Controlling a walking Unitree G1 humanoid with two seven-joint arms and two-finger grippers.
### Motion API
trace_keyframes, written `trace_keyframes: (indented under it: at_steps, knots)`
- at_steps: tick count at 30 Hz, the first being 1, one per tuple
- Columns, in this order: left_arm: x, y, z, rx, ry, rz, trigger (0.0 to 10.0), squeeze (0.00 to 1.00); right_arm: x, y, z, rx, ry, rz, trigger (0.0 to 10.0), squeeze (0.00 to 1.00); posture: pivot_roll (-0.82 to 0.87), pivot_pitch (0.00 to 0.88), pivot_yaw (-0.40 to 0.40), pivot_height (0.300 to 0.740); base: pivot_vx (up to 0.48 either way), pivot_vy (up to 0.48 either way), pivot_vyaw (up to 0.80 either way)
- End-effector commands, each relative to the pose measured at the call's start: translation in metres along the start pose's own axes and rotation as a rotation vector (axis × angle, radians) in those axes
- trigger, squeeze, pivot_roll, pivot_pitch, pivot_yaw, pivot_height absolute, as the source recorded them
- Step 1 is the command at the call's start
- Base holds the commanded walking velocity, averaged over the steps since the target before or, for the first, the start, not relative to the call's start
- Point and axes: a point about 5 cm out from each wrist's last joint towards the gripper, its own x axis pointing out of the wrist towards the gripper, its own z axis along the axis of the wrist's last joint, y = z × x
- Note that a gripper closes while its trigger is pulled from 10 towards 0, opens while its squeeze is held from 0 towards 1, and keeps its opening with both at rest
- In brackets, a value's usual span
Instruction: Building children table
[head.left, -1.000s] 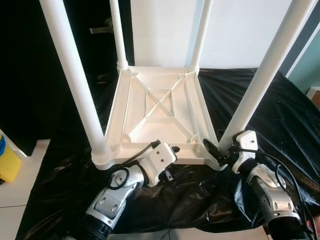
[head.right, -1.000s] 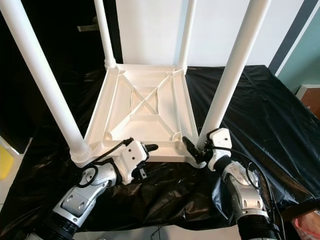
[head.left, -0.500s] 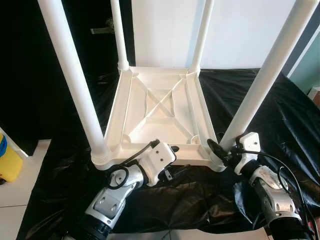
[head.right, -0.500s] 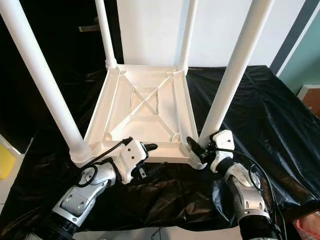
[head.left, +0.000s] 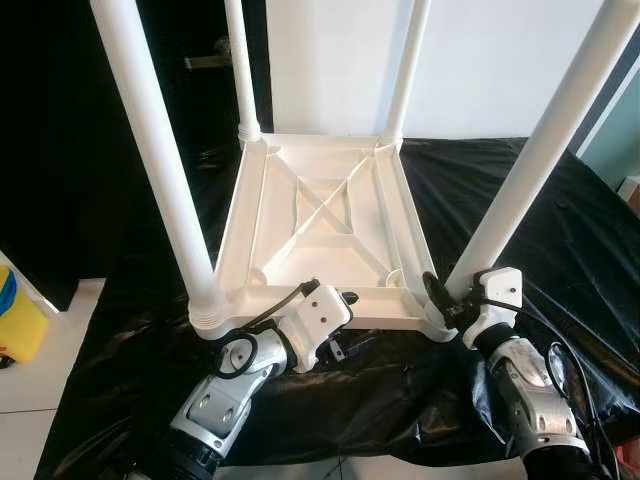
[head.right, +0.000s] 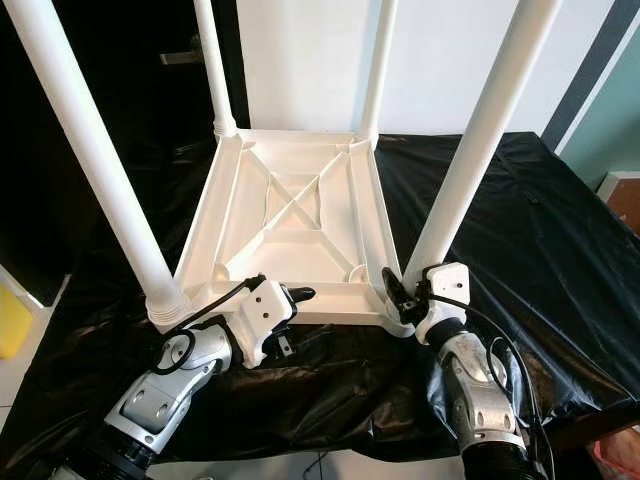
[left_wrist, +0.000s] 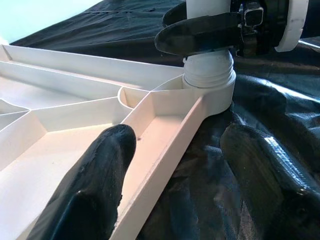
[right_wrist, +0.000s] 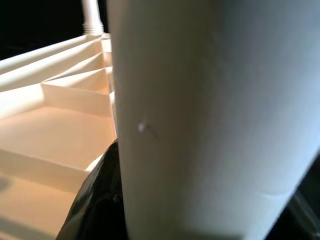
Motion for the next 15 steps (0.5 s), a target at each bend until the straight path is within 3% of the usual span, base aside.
trace_keyframes:
  at_steps: [1,13,15]
  knots:
    - [0.000,-0.002,0.002,0.004,0.001,-0.010,10.0,0.00,-0.006,-0.003,-0.005,0.008,0.029,-0.084,10.0,0.00,-0.01,0.000,-0.024,0.740,0.000,0.000,0.00]
    - [0.001,-0.003,0.001,-0.001,-0.001,-0.002,10.0,0.00,-0.009,0.023,-0.007,0.043,0.045,-0.401,10.0,0.00,0.00,0.000,-0.051,0.740,0.000,0.000,0.00]
    - [0.002,-0.005,0.001,-0.004,-0.004,0.002,10.0,0.00,-0.007,0.038,-0.009,0.087,0.066,-0.428,10.0,0.00,0.00,0.000,-0.058,0.740,0.000,0.000,0.00]
